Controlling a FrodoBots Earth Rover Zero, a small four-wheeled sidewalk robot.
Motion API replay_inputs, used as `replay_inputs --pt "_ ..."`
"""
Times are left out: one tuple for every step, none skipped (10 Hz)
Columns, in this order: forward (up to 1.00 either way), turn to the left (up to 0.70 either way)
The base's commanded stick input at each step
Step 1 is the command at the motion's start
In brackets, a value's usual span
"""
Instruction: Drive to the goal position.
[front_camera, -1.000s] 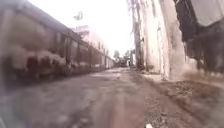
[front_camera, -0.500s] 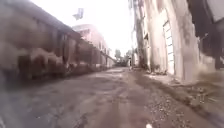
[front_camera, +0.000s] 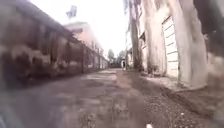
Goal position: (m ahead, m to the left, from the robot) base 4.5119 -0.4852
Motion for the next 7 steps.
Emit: replay_inputs --pt "1.0 0.01" --pt "1.0 0.01" --pt "1.0 0.01" --pt "1.0 0.01" --pt "1.0 -0.13" --pt "1.0 -0.38" --pt "1.0 -0.39"
